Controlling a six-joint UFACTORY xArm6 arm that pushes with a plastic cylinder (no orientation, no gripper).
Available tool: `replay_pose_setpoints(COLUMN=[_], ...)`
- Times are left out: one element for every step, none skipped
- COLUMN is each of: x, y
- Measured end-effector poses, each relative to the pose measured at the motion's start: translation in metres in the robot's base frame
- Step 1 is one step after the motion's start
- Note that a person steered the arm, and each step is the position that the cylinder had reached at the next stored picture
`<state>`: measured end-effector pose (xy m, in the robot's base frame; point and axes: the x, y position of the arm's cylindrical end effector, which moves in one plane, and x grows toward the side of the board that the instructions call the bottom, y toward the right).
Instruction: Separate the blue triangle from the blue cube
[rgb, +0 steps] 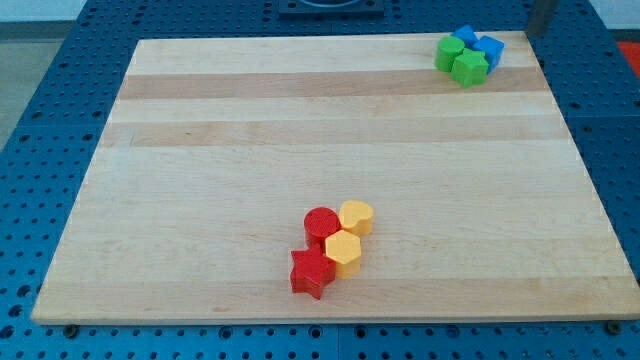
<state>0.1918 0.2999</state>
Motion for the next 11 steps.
replay_pose_setpoints(x=[0.0,0.0,0.004,0.01,0.017,0.024,0.021,0.001,0.0,0.0,0.0], y=[-0.017,-0.03,-0.05,-0.064,-0.07,-0.076,-0.075,-0.071,-0.075,-0.093,-0.112])
